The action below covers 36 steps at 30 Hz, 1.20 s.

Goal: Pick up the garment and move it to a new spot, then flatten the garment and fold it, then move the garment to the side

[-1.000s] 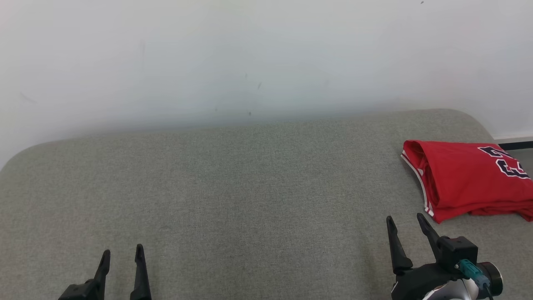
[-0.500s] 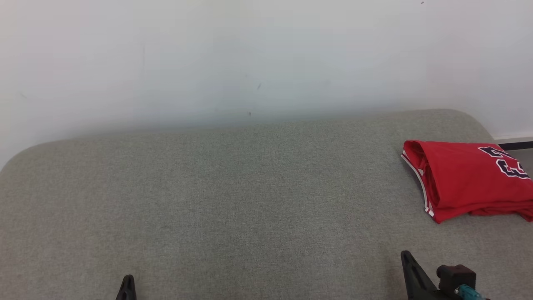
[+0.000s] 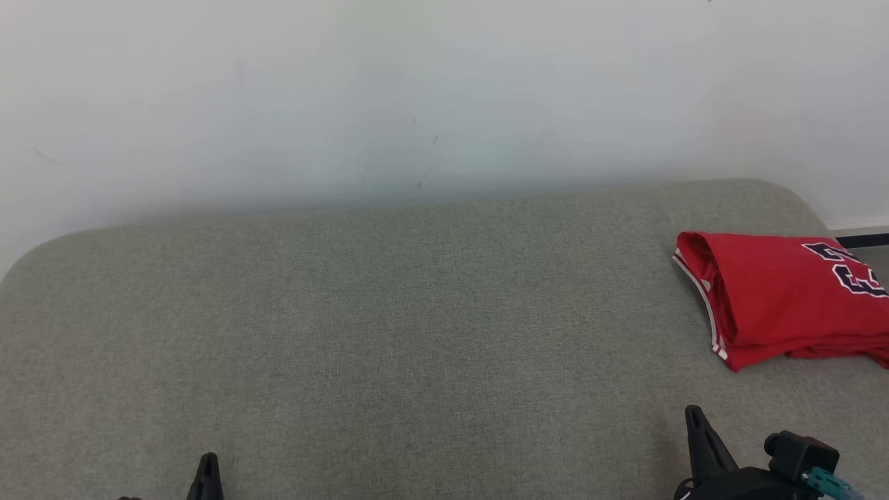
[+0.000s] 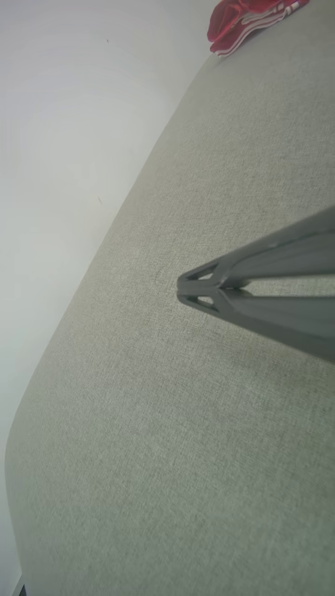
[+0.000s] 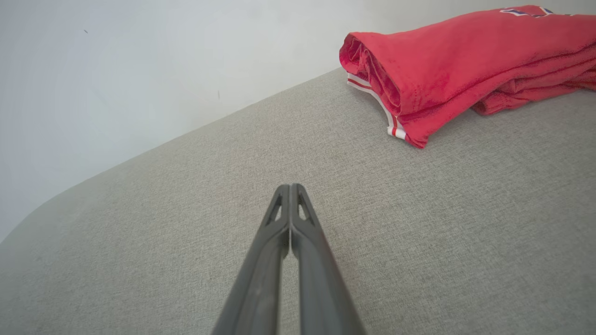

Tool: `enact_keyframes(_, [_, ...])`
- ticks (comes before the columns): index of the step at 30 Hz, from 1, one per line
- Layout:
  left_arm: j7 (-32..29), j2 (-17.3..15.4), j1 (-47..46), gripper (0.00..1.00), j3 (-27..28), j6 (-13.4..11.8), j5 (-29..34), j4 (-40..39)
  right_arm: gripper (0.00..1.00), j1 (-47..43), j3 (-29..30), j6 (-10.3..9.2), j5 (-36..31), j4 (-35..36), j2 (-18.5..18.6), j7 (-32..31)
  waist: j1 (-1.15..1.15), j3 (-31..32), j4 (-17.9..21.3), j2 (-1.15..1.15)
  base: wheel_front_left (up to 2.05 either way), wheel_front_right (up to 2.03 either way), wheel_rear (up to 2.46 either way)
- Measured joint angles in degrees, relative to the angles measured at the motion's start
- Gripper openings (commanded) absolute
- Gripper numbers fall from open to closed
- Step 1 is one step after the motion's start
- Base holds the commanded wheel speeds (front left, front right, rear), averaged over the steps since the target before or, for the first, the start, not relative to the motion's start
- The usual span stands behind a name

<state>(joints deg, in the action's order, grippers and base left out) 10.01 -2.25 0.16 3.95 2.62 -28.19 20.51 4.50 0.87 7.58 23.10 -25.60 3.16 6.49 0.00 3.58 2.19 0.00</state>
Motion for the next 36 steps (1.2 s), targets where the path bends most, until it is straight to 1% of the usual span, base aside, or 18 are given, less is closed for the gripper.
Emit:
enact_keyframes(14, [-3.14,-0.05,-1.04,0.0,0.42,0.94,-12.12,-1.2,0.0,0.14,1.03,0.0,13.5,2.25,-0.07,-2.47,0.0,-0.48,-0.28,0.0,0.0,0.0,0.0])
enact_keyframes(16, [-3.48,-0.07,-1.13,0.0,0.45,0.98,-13.15,-1.31,0.0,0.14,1.11,0.0,14.28,2.37,-0.08,-2.53,0.0,-0.52,-0.3,0.0,0.0,0.0,0.0])
enact_keyframes(19, [-4.04,-0.08,-1.29,0.0,0.55,1.12,-15.37,-1.58,0.0,0.18,1.34,0.0,16.94,2.8,-0.08,-3.04,0.0,-0.62,-0.36,0.0,0.0,0.0,0.0])
enact_keyframes(20, [-4.44,-0.08,-1.44,0.0,0.6,1.41,-17.2,-1.68,0.0,0.2,1.46,0.0,18.52,3.08,-0.09,-3.46,0.0,-0.69,-0.4,0.0,0.0,0.0,0.0])
enact_keyframes(36, [-7.44,-0.15,-2.52,0.0,1.05,2.0,-28.55,-2.83,0.0,0.4,2.48,-0.01,30.92,5.14,-0.12,-5.79,0.0,-1.24,-0.72,0.0,0.0,0.0,0.0])
